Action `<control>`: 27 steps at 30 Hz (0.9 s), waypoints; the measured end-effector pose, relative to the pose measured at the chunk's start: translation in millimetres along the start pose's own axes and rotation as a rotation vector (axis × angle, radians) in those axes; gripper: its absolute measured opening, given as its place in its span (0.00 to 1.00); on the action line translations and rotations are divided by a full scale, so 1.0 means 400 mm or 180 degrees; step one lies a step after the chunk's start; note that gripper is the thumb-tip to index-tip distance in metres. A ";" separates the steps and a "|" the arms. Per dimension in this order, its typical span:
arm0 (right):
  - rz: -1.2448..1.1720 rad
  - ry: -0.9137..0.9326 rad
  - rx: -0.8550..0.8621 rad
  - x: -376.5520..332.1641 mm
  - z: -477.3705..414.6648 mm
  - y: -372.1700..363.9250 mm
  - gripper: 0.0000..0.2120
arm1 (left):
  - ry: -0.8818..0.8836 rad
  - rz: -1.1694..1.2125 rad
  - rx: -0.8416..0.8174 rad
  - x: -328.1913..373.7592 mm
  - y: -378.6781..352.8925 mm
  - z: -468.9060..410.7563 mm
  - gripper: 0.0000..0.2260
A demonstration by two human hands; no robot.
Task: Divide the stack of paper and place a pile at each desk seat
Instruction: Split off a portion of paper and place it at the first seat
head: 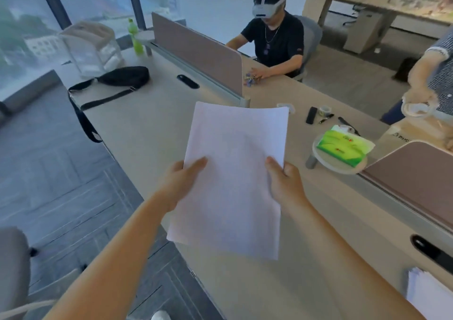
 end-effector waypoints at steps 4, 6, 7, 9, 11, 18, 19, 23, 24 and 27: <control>-0.0112 -0.0259 0.0160 -0.045 -0.010 -0.162 0.09 | -0.0152 -0.0042 -0.0321 0.020 0.138 -0.079 0.16; -0.0075 -0.0268 0.0131 -0.075 -0.015 -0.233 0.08 | -0.0142 0.0039 -0.0524 0.035 0.206 -0.115 0.17; -0.0047 -0.0262 0.0141 -0.086 -0.020 -0.263 0.08 | -0.0171 0.0067 -0.0617 0.047 0.231 -0.129 0.16; -0.0029 -0.0270 0.0151 -0.106 -0.032 -0.317 0.09 | -0.0202 0.0164 -0.0757 0.065 0.267 -0.162 0.17; 0.0027 -0.0243 0.0176 -0.132 -0.054 -0.360 0.09 | -0.0204 0.0281 -0.0825 0.077 0.292 -0.199 0.16; 0.0266 -0.0185 0.0073 -0.140 -0.213 -0.459 0.23 | -0.0202 0.0098 -0.0511 0.113 0.368 -0.362 0.14; 0.0217 -0.0173 0.0055 -0.130 -0.243 -0.475 0.23 | -0.0204 0.0048 -0.0439 0.120 0.375 -0.390 0.14; -0.0007 -0.0340 -0.0018 -0.092 -0.366 -0.538 0.15 | -0.0152 -0.0267 -0.0158 0.160 0.406 -0.510 0.15; -0.0038 -0.0392 -0.0056 -0.081 -0.397 -0.553 0.14 | -0.0136 -0.0379 -0.0110 0.171 0.420 -0.542 0.16; -0.0142 -0.0494 0.0050 -0.049 -0.495 -0.591 0.14 | -0.0044 -0.0609 -0.0078 0.180 0.457 -0.644 0.15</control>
Point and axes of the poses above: each hand's wrist, its own z-axis away from the middle knuckle, its own y-axis out of the back of the hand, x = y × z, the point moved 5 cm from there along -z, towards the middle knuckle, and after that the axes turned 5 degrees about y, right-handed, at the moved point
